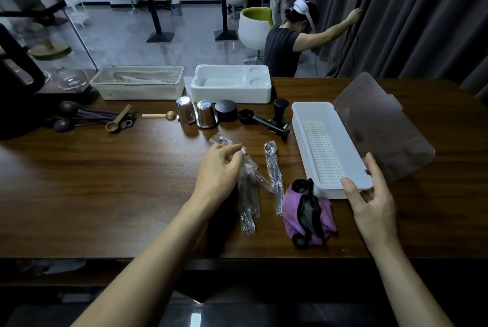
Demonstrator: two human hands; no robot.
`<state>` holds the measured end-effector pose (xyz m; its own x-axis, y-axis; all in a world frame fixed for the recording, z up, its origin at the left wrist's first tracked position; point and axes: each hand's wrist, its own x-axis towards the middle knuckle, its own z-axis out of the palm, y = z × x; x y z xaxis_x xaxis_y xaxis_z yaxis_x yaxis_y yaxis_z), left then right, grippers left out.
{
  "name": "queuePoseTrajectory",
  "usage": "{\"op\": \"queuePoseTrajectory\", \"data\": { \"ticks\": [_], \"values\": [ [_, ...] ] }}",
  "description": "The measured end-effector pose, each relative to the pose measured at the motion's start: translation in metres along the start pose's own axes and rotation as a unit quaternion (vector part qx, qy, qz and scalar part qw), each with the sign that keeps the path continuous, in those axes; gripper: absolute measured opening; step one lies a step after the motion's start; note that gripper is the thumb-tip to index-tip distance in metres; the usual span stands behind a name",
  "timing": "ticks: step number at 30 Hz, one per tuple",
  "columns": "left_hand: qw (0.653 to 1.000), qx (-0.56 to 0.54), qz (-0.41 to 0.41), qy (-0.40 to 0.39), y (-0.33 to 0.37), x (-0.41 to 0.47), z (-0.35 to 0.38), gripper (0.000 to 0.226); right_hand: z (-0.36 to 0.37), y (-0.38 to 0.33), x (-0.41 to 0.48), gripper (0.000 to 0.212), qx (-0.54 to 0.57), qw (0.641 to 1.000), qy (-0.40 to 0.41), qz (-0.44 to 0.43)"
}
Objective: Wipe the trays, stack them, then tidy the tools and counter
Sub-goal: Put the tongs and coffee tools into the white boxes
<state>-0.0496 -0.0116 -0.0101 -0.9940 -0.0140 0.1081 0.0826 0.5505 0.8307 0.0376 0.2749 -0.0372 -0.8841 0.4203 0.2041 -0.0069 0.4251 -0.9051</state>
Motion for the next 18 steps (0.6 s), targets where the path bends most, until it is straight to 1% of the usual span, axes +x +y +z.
{"op": "queuePoseTrajectory", "data": {
  "ticks": [3, 4, 6, 11, 13, 16, 18],
  "values": [
    [0.995, -0.074, -0.065, -0.027, -0.003, 0.000, -0.006, 0.036, 0.000, 0.001, 0.001, 0.078, -0.002, 1.000, -0.001, -0.001],
    [0.991, -0.102, -0.081, -0.027, -0.004, 0.000, -0.007, 0.032, 0.000, 0.002, 0.001, 0.077, -0.003, 1.000, -0.001, -0.001],
    [0.988, -0.131, -0.084, -0.020, -0.007, 0.000, -0.009, 0.024, 0.000, 0.002, 0.000, 0.078, -0.003, 1.000, -0.002, -0.002],
    [0.979, -0.184, -0.088, -0.026, -0.012, -0.003, -0.010, 0.020, 0.000, 0.004, 0.001, 0.080, -0.001, 1.000, -0.001, -0.005],
    [0.970, -0.222, -0.089, -0.052, -0.012, -0.003, -0.010, 0.027, 0.000, 0.004, 0.001, 0.080, 0.002, 1.000, -0.002, -0.005],
    [0.951, -0.277, -0.077, -0.115, -0.006, -0.002, -0.007, 0.046, 0.001, 0.003, 0.000, 0.080, 0.008, 1.000, -0.003, -0.004],
    [0.950, -0.275, -0.052, -0.138, 0.008, -0.004, -0.001, 0.053, 0.000, 0.004, 0.000, 0.079, 0.009, 1.000, -0.004, -0.003]
  ]
}}
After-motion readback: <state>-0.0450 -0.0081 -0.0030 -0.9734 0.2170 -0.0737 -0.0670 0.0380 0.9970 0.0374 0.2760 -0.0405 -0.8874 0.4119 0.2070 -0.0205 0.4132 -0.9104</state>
